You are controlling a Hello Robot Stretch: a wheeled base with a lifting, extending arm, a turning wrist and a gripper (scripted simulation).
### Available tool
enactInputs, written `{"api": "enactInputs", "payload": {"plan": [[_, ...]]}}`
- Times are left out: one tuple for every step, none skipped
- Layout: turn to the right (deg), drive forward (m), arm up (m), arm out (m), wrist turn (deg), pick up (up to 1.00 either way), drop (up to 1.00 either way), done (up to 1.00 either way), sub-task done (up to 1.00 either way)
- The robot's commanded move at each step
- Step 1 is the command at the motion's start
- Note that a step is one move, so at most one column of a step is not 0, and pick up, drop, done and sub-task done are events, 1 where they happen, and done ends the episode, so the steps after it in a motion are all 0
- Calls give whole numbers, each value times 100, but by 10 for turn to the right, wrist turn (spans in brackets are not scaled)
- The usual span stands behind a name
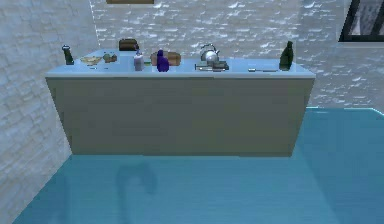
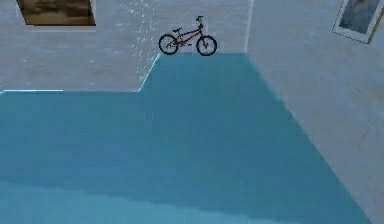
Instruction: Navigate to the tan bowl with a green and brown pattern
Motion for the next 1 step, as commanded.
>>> {"api": "enactInputs", "payload": {"plan": [[-30, 0, 0, 0, 0, 0, 0, 0, 0]]}}
